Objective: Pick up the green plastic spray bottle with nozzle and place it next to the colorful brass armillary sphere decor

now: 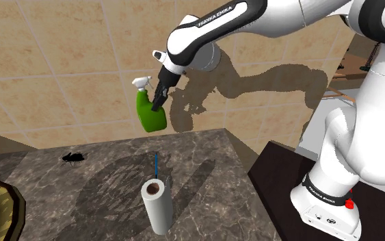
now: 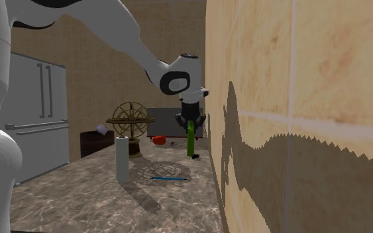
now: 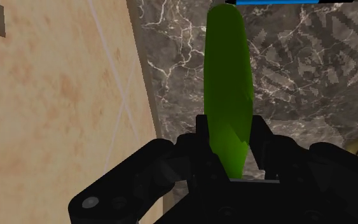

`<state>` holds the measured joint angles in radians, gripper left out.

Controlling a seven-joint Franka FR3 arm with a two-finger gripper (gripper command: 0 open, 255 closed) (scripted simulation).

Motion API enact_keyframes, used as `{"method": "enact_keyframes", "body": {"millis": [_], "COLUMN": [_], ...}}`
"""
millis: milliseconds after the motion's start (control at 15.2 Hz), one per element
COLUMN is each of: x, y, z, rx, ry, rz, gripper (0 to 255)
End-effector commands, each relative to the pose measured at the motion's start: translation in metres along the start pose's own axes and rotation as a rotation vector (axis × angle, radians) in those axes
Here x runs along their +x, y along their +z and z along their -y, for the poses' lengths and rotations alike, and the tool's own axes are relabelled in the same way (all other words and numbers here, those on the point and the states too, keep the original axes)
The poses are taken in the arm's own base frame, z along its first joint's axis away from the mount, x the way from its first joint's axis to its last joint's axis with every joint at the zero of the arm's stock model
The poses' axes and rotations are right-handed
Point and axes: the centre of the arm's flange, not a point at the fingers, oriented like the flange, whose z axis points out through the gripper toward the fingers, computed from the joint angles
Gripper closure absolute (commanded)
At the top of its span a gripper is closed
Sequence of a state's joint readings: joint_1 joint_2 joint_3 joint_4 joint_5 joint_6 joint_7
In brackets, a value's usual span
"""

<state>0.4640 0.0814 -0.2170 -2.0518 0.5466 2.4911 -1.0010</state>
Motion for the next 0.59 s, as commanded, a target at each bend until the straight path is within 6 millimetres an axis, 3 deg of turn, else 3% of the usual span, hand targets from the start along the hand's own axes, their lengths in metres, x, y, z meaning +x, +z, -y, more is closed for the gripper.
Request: {"method": "enact_keyframes", "body": {"millis": [0, 528], "x": [0.005, 0.026], "y": [-0.010, -0.047], "z": [0.000, 0.001], "rx": [0.000, 0.000], "ry": [0.000, 0.000], "rz": [0.000, 0.000], "gripper": [255, 255]}}
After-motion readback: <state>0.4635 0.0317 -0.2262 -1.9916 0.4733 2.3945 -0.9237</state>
